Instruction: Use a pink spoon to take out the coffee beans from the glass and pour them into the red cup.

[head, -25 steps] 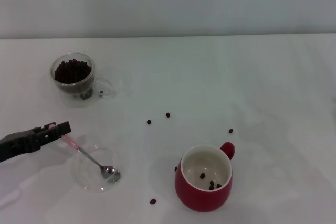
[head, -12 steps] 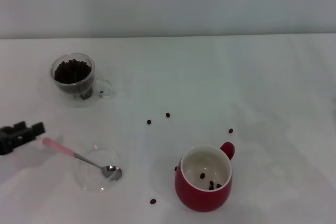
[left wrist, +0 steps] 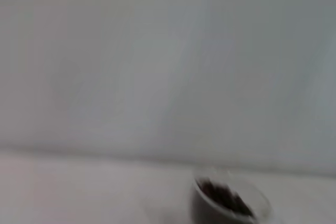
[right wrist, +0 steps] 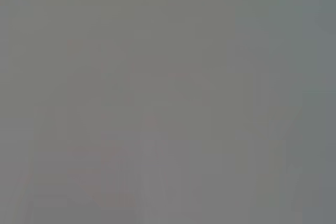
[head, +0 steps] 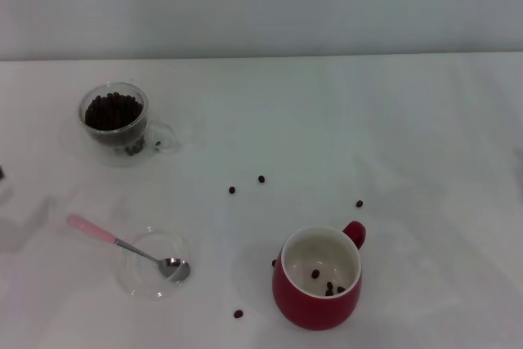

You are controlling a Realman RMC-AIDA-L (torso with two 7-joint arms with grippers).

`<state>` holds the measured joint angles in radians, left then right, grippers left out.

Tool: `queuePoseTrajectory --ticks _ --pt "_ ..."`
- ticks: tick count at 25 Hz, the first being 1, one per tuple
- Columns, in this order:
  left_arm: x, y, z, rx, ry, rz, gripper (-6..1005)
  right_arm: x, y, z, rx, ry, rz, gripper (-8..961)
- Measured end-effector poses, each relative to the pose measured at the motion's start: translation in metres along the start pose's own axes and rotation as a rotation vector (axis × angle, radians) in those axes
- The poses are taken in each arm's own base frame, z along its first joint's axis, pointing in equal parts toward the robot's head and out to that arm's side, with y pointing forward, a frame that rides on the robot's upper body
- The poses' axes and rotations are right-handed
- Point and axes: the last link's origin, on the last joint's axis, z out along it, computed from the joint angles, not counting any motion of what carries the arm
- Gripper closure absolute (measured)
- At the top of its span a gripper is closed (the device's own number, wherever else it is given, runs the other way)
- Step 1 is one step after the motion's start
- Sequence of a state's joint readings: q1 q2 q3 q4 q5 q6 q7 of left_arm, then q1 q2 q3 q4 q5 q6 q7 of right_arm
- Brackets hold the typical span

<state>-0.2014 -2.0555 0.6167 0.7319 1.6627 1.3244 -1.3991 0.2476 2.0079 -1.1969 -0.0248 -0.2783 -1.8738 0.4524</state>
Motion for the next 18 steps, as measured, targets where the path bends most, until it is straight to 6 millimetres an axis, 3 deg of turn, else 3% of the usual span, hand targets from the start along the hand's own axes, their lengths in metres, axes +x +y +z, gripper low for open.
queuePoseTrajectory --ticks 6,15,18 --pt "0.000 -0.005 -0.018 0.135 0.245 0.150 291 0.000 0.001 0.005 -0.007 -0.011 -0.025 570" --pt "-0.009 -0.015 -0.015 0.385 0.401 0.278 299 0.002 0.003 0.006 -0.018 -0.002 -0.142 570" --pt "-0.006 -0.016 -0.005 0.493 0.453 0.336 300 0.005 0.005 0.006 -0.025 0.011 -0.195 570"
